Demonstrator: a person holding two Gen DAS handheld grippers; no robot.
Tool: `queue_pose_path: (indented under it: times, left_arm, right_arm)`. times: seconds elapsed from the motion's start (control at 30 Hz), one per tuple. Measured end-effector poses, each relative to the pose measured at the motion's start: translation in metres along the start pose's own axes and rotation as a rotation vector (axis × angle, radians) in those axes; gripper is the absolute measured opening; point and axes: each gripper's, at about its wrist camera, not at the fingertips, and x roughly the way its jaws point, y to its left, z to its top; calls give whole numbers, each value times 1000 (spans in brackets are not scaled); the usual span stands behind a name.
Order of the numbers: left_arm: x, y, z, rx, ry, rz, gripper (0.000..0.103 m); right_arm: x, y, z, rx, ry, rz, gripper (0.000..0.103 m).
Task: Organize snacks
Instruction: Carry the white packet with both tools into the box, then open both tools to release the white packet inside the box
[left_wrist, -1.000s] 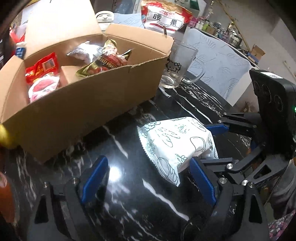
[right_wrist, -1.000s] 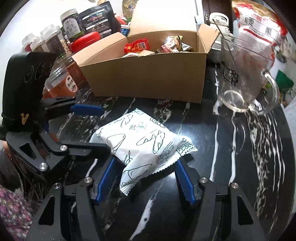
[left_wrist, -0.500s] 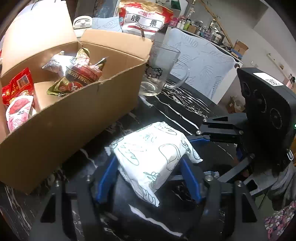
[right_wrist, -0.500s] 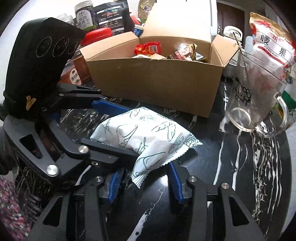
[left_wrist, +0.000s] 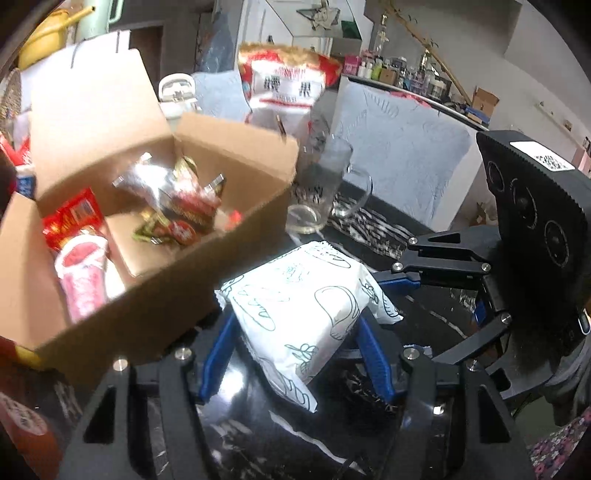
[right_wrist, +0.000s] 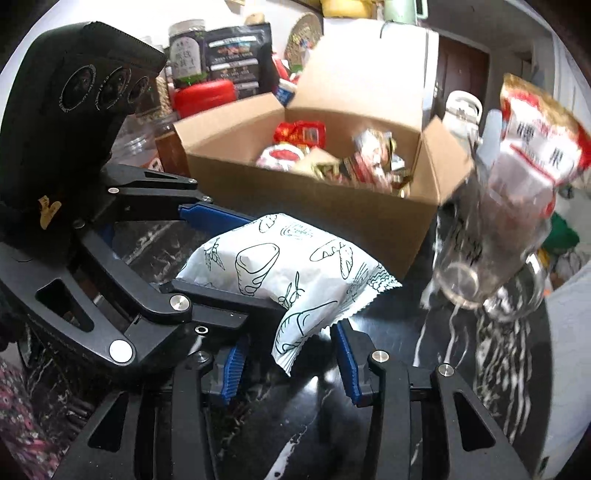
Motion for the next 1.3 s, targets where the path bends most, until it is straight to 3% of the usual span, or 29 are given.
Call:
queue_pose_path:
  times: [0.37, 0.57, 0.8, 1.07, 1.3]
  left_arm:
    - [-60, 18, 42, -18, -127, 200, 63]
    - [-66, 45, 64, -25, -157, 257, 63]
    - [-39, 78, 69, -116, -137, 242, 63]
    - [-17, 85, 72, -134, -87, 256, 63]
    - [0, 91, 62, -178, -36, 262, 63]
  right_arm:
    - [-31, 16, 62, -81, -115, -3, 43]
    - [-26, 12, 104, -90, -157, 49, 43]
    - [13, -8, 118, -28, -137, 74, 41]
    - [29, -20, 120, -13, -88, 24, 41]
    - [44, -26, 109, 21, -34, 39, 41]
